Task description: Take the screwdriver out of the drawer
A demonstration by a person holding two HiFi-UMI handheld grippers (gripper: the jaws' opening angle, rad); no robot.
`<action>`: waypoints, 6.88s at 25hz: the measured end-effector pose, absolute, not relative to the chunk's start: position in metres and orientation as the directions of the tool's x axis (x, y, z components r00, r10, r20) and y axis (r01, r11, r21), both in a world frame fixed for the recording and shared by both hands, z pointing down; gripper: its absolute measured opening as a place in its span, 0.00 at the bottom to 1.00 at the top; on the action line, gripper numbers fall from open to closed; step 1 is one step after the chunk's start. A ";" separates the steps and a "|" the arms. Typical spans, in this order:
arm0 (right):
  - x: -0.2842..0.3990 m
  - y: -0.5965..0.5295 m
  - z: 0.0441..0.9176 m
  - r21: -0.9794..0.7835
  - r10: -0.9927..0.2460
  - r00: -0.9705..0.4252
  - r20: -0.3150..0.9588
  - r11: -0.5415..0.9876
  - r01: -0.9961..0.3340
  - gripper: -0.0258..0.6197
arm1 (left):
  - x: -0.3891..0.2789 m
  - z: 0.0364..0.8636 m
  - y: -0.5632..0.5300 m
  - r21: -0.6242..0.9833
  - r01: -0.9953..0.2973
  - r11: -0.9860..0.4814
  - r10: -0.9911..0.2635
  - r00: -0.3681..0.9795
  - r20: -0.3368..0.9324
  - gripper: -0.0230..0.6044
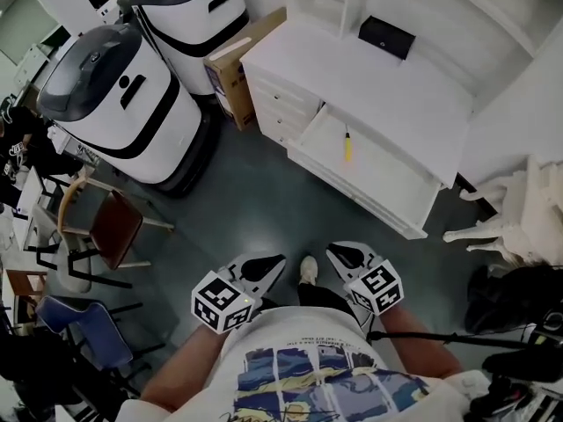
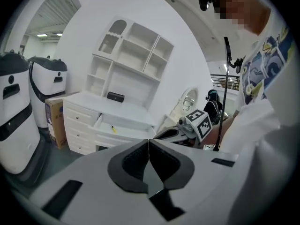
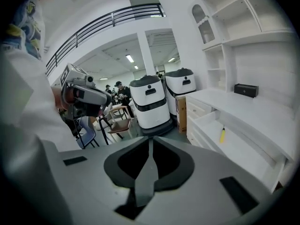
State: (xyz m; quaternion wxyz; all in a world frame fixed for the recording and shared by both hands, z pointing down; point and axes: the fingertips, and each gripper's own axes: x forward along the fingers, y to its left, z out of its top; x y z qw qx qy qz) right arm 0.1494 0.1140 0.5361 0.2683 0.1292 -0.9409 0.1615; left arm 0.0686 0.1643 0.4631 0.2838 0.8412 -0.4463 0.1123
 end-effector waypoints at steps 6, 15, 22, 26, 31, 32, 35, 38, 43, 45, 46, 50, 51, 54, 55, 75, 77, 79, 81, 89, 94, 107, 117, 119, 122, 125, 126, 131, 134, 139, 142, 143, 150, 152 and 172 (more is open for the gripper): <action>0.152 0.061 0.558 -0.253 -0.160 -0.809 0.565 0.900 -0.355 0.08 | 0.069 0.465 0.118 0.374 -0.819 -0.435 -0.679 0.571 0.461 0.06; 0.119 0.008 0.570 -0.233 -0.228 -0.771 0.594 0.869 -0.437 0.08 | 0.025 0.472 0.064 0.351 -0.789 -0.505 -0.651 0.614 0.446 0.06; 0.089 -0.048 0.590 -0.190 -0.362 -0.679 0.639 0.781 -0.595 0.09 | -0.038 0.465 0.016 0.341 -0.724 -0.599 -0.593 0.688 0.419 0.06; 0.083 -0.082 0.608 -0.144 -0.427 -0.605 0.672 0.726 -0.672 0.14 | -0.074 0.464 0.002 0.339 -0.700 -0.629 -0.564 0.711 0.421 0.06; 0.098 -0.135 0.642 -0.129 -0.466 -0.513 0.721 0.637 -0.760 0.24 | -0.109 0.476 -0.016 0.381 -0.719 -0.581 -0.565 0.694 0.447 0.06; 0.103 -0.146 0.650 -0.131 -0.463 -0.501 0.731 0.626 -0.769 0.24 | -0.109 0.477 -0.021 0.389 -0.724 -0.570 -0.570 0.689 0.448 0.06; 0.118 -0.188 0.680 -0.111 -0.446 -0.464 0.765 0.619 -0.778 0.25 | -0.102 0.479 -0.047 0.402 -0.744 -0.534 -0.589 0.668 0.455 0.06; 0.126 -0.223 0.713 -0.102 -0.410 -0.437 0.800 0.625 -0.774 0.25 | -0.084 0.474 -0.071 0.405 -0.752 -0.520 -0.596 0.659 0.458 0.06; 0.136 -0.252 0.771 -0.121 -0.341 -0.401 0.850 0.614 -0.780 0.26 | -0.071 0.470 -0.096 0.396 -0.781 -0.484 -0.611 0.625 0.486 0.06; 0.138 -0.259 0.788 -0.126 -0.317 -0.389 0.865 0.614 -0.780 0.28 | -0.073 0.472 -0.104 0.390 -0.799 -0.457 -0.619 0.601 0.505 0.06; 0.138 -0.261 0.796 -0.127 -0.307 -0.384 0.871 0.615 -0.779 0.28 | -0.073 0.472 -0.107 0.387 -0.809 -0.443 -0.624 0.588 0.514 0.06; 0.137 -0.272 0.818 -0.136 -0.284 -0.377 0.882 0.613 -0.778 0.29 | -0.076 0.471 -0.118 0.366 -0.843 -0.395 -0.645 0.538 0.542 0.06; 0.137 -0.274 0.823 -0.134 -0.279 -0.373 0.885 0.614 -0.778 0.30 | -0.076 0.471 -0.120 0.361 -0.849 -0.386 -0.650 0.528 0.547 0.06; 0.135 -0.278 0.833 -0.130 -0.272 -0.363 0.891 0.612 -0.780 0.29 | -0.076 0.473 -0.124 0.356 -0.862 -0.361 -0.656 0.506 0.560 0.06; 0.135 -0.280 0.834 -0.127 -0.274 -0.357 0.893 0.607 -0.784 0.29 | -0.075 0.474 -0.125 0.356 -0.864 -0.355 -0.656 0.502 0.563 0.06; 0.145 -0.277 0.819 -0.084 -0.282 -0.293 0.914 0.575 -0.814 0.20 | -0.086 0.466 -0.141 0.362 -0.838 -0.409 -0.658 0.546 0.520 0.06; 0.145 -0.273 0.815 -0.084 -0.285 -0.291 0.913 0.567 -0.819 0.20 | -0.088 0.465 -0.138 0.365 -0.830 -0.422 -0.656 0.557 0.509 0.06; 0.145 -0.268 0.810 -0.083 -0.290 -0.289 0.912 0.560 -0.825 0.20 | -0.091 0.464 -0.134 0.368 -0.822 -0.435 -0.655 0.570 0.496 0.06; 0.146 -0.263 0.802 -0.076 -0.296 -0.280 0.913 0.550 -0.831 0.20 | -0.095 0.463 -0.130 0.371 -0.813 -0.449 -0.653 0.582 0.486 0.06; 0.147 -0.241 0.778 -0.043 -0.325 -0.249 0.912 0.528 -0.848 0.20 | -0.114 0.459 -0.111 0.380 -0.786 -0.487 -0.649 0.617 0.445 0.06; 0.144 -0.236 0.754 -0.014 -0.360 -0.235 0.903 0.520 -0.854 0.20 | -0.127 0.458 -0.098 0.395 -0.764 -0.510 -0.641 0.644 0.418 0.06; 0.117 -0.192 0.698 -0.050 -0.386 -0.289 0.876 0.523 -0.851 0.20 | -0.151 0.455 -0.062 0.391 -0.732 -0.557 -0.626 0.680 0.381 0.06; 0.078 -0.151 0.649 -0.107 -0.409 -0.377 0.831 0.547 -0.830 0.20 | -0.160 0.450 -0.040 0.379 -0.704 -0.601 -0.601 0.710 0.366 0.06; 0.069 -0.142 0.636 -0.113 -0.418 -0.392 0.819 0.553 -0.826 0.20 | -0.162 0.448 -0.037 0.377 -0.697 -0.611 -0.594 0.718 0.363 0.06; 0.054 -0.128 0.619 -0.123 -0.429 -0.415 0.802 0.560 -0.819 0.20 | -0.166 0.447 -0.033 0.374 -0.687 -0.623 -0.588 0.726 0.355 0.06; 0.040 -0.117 0.604 -0.126 -0.439 -0.433 0.787 0.574 -0.809 0.20 | -0.169 0.446 -0.029 0.372 -0.679 -0.633 -0.584 0.735 0.345 0.06; 0.036 -0.113 0.599 -0.127 -0.440 -0.439 0.783 0.578 -0.806 0.20 | -0.170 0.446 -0.027 0.373 -0.675 -0.636 -0.582 0.738 0.343 0.06; 0.018 -0.093 0.578 -0.141 -0.439 -0.469 0.767 0.597 -0.789 0.20 | -0.175 0.448 -0.018 0.378 -0.664 -0.645 -0.573 0.747 0.337 0.06; 0.007 -0.082 0.566 -0.145 -0.439 -0.488 0.754 0.614 -0.776 0.20 | -0.180 0.451 -0.013 0.379 -0.666 -0.642 -0.575 0.746 0.338 0.06; -0.013 -0.066 0.548 -0.144 -0.437 -0.520 0.734 0.648 -0.748 0.20 | -0.191 0.455 -0.006 0.383 -0.678 -0.627 -0.589 0.735 0.336 0.06; -0.025 -0.059 0.543 -0.143 -0.427 -0.537 0.728 0.671 -0.727 0.20 | -0.197 0.455 -0.002 0.383 -0.687 -0.618 -0.604 0.726 0.328 0.06; -0.028 -0.057 0.542 -0.143 -0.423 -0.541 0.726 0.677 -0.722 0.20 | -0.199 0.455 -0.001 0.383 -0.689 -0.615 -0.609 0.724 0.325 0.06; -0.049 -0.051 0.540 -0.147 -0.400 -0.571 0.717 0.714 -0.685 0.20 | -0.214 0.458 0.011 0.387 -0.716 -0.581 -0.638 0.696 0.331 0.06; -0.053 -0.049 0.540 -0.150 -0.391 -0.576 0.718 0.721 -0.676 0.20 | -0.217 0.460 0.013 0.389 -0.722 -0.572 -0.642 0.690 0.335 0.06; -0.074 -0.049 0.537 -0.149 -0.377 -0.590 0.714 0.742 -0.654 0.20 | -0.217 0.465 0.011 0.401 -0.700 -0.591 -0.616 0.712 0.336 0.06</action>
